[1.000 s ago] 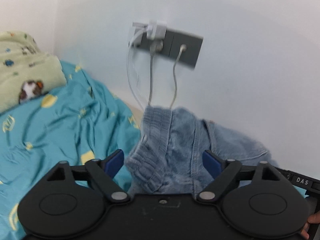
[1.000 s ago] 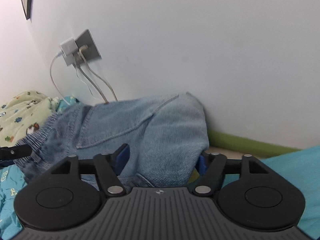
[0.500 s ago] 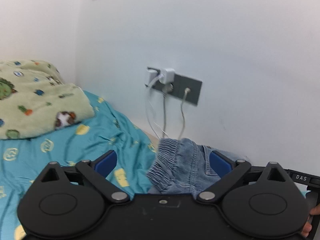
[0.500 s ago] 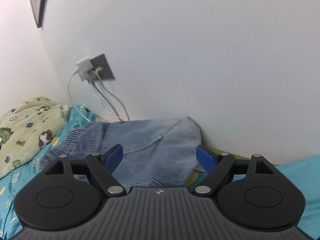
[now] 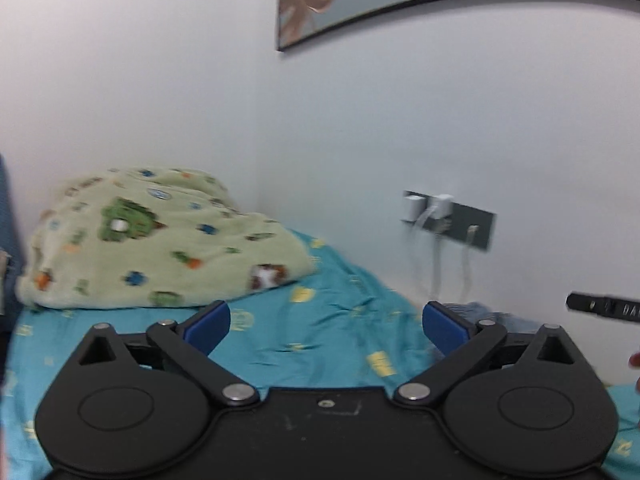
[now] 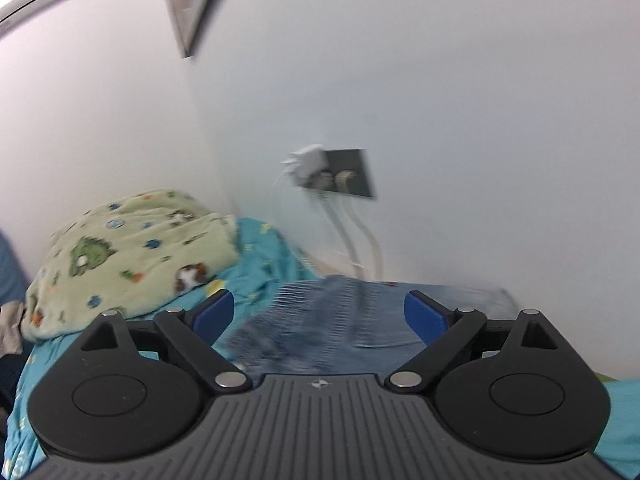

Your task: Fold clothes

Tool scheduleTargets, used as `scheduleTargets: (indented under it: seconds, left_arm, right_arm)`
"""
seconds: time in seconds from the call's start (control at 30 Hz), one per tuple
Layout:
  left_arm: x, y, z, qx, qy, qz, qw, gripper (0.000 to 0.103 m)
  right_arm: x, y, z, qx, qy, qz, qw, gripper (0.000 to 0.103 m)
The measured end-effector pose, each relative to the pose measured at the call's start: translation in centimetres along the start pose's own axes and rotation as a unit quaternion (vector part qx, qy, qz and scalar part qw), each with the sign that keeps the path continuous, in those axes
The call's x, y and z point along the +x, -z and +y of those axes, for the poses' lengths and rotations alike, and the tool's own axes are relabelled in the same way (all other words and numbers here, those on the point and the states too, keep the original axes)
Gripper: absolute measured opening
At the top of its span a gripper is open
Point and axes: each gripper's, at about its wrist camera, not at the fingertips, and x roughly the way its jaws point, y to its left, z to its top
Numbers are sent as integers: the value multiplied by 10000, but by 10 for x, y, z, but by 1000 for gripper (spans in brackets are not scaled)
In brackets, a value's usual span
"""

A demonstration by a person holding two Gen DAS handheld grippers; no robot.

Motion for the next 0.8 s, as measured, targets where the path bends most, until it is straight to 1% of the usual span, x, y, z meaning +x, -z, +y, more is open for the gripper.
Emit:
scheduleTargets:
  seconds: [0.17, 0.37, 0.5, 0.63, 0.8]
  left_arm:
    - [-34, -1, 48, -161, -482, -97, 9987, 103]
    - [-63, 6, 103, -294, -1069, -142, 9937, 103]
    - [-78, 11, 137, -447, -1378, -74, 9894, 103]
    - [-87, 20, 159, -374, -1704, -81, 9846, 103]
    - [-88, 35, 178, -568, -1914, -64, 9798, 103]
  right_arm:
    - [2, -8, 56, -325, -670, 10, 9972, 96]
    - [3, -18, 119, -576, -1290, -24, 9900, 97]
    - [9, -15, 165, -819, -1772, 2, 9808, 99]
    - [15, -4, 211, -1057, -2271, 65, 9681, 100]
    - [26, 11, 258, -1187, -2648, 143, 9569, 101]
